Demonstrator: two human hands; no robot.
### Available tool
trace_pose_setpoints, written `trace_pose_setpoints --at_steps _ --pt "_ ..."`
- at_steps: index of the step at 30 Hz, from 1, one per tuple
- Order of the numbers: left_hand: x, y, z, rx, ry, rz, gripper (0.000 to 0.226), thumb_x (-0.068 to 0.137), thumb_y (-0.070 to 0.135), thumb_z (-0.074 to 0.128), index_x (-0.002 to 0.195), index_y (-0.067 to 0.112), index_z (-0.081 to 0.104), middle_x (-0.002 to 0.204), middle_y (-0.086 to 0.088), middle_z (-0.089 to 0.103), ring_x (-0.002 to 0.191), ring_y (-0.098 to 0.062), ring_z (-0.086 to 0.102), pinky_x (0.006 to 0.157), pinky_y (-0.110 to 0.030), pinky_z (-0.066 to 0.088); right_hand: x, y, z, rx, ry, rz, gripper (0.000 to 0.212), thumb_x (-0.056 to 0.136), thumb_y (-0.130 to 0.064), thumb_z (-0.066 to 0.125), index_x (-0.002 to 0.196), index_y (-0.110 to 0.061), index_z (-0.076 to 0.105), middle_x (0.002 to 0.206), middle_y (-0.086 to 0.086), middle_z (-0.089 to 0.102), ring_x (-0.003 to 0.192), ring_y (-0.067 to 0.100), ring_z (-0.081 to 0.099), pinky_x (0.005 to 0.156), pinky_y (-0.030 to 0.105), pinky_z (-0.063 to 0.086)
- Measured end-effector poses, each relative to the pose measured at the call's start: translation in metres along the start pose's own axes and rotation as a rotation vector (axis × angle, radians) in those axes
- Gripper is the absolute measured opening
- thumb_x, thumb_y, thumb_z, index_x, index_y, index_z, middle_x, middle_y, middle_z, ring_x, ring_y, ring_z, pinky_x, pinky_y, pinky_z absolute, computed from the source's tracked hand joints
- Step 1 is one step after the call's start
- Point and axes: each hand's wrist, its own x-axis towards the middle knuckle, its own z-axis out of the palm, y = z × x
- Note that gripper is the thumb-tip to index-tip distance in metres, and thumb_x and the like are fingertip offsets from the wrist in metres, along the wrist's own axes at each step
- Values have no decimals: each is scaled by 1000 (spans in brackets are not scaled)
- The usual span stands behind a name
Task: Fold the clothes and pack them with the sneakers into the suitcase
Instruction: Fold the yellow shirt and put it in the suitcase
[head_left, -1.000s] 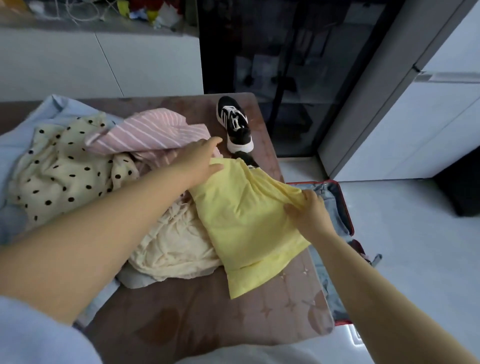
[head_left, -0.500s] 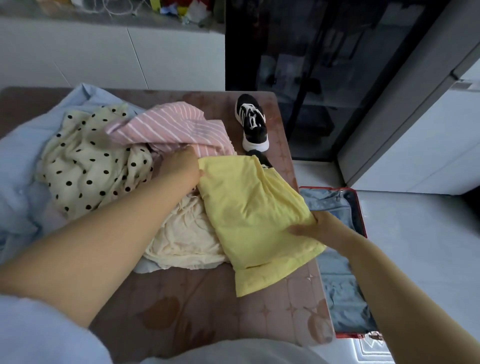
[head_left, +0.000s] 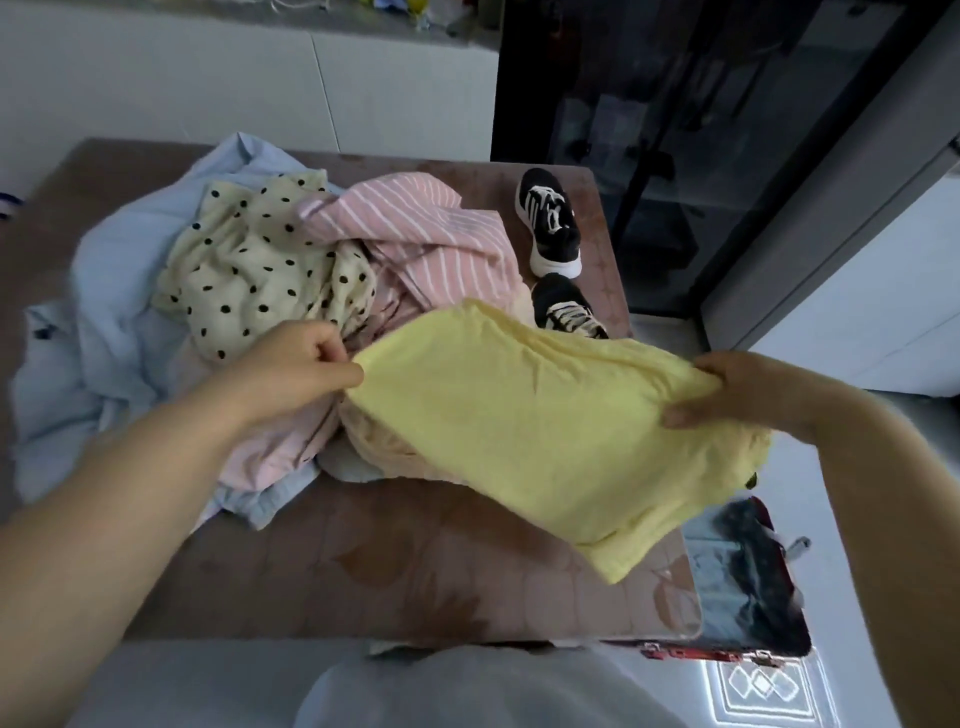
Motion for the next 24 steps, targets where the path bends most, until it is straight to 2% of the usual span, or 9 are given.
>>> trace_pose_setpoints --at_steps 2,4,6,9,12,14,16,18,24 --pt "-35 -30 12 -1 -112 -88 21 77 3 66 64 10 50 55 -1 54 59 -20 51 57 -27 34 19 -5 21 -185 99 16 50 65 -38 82 108 -29 58 106 -2 62 94 18 57 79 31 43" --pt "-59 -64 33 -18 -196 -199 18 75 2 65 69 9 49 53 -3 58 64 -29 61 57 -29 38 35 -10 56 -306 353 -11 53 76 -22 74 124 -19 53 117 11 55 104 30 53 89 37 43" --pt "-74 -85 48 -21 -250 -321 25 69 13 66 85 8 49 69 -11 64 75 -31 64 63 -35 45 30 -23 106 -222 575 -115 36 79 -13 65 115 -14 59 113 12 56 106 33 53 92 43 43" --pt "-84 -96 52 -20 -391 -378 48 59 27 61 102 10 46 85 -8 67 81 -21 66 70 -32 49 -1 -45 196 -146 486 -390 21 79 -26 63 98 -18 65 101 2 62 95 27 59 83 35 43" --pt "-87 -87 52 -73 -465 -307 41 75 14 62 111 23 45 95 -2 67 80 -16 68 74 -28 51 -25 -69 268 -100 293 -509 62 74 -54 56 126 -21 51 122 4 53 109 26 53 96 36 42" --pt "-88 -75 49 -91 -509 -201 62 78 13 61 123 43 30 99 8 64 83 -10 66 79 -24 52 -29 -92 293 13 229 -516 90 72 -57 59 146 -19 23 143 5 34 131 22 33 109 29 26" --pt "-90 -62 46 -94 -538 -96 72 81 14 60 126 52 19 102 20 58 88 -2 62 81 -20 50 -31 -117 302 148 262 -519 98 75 -50 58 146 -20 -1 152 -1 16 140 15 15 112 21 13" --pt "-90 -52 47 -141 -527 -17 76 81 14 61 130 54 19 106 23 56 97 -2 60 89 -26 51 -33 -130 302 315 361 -483 96 80 -35 64 141 -25 -11 152 -3 16 141 13 18 114 22 19" --pt "-101 -14 75 -118 -539 192 84 77 28 63 138 57 14 124 23 50 109 2 52 98 -30 46 -54 -90 275 643 443 -365 90 78 -5 67 146 -32 14 123 -13 57 116 3 53 91 19 46"
